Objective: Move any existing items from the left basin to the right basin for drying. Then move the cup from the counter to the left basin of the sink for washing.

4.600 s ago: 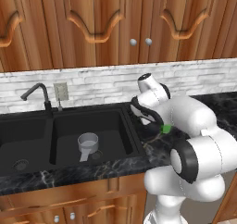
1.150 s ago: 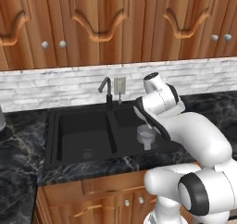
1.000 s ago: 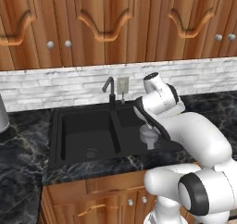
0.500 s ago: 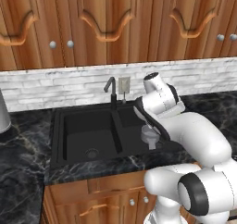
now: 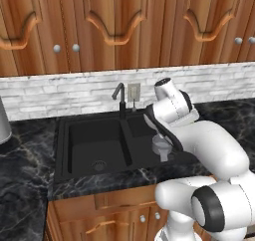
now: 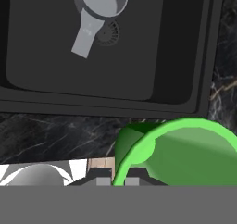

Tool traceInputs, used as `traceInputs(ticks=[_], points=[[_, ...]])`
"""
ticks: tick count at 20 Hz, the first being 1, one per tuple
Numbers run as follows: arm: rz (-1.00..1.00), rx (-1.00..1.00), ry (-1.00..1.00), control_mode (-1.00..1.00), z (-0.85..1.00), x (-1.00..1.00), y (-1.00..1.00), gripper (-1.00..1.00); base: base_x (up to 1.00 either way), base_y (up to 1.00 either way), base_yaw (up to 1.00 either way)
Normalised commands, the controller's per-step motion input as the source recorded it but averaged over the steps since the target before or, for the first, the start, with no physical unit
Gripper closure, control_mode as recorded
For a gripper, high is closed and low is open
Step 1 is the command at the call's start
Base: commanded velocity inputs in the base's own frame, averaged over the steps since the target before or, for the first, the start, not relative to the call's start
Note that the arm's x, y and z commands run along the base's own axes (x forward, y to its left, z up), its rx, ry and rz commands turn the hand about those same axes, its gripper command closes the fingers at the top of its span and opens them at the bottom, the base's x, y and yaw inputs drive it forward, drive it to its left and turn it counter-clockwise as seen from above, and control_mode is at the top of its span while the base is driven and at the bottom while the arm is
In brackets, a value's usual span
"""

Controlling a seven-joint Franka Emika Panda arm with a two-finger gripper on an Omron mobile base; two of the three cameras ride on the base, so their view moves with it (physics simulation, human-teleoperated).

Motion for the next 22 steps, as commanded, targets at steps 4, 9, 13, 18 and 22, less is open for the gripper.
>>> traceInputs(ticks=[4,9,13,18,22], points=[[0.04,0.08,0.05,-1.00,-0.01,0.00,0.04,1.00,0.00,0.00,0.00],[0.15,0.07,0.07,-1.00,0.00,0.00,0.33,1.00,0.00,0.00,0.00],[0.25,0.02,0.06,-1.00,0.00,0.08,0.69,1.00,0.00,0.00,0.00],[0.33,0.00,0.06,-1.00,0.00,0.33,0.79,1.00,0.00,0.00,0.00],[0.42,0.09,0.11,-1.00,0.00,0.32,0.64,1.00,0.00,0.00,0.00]])
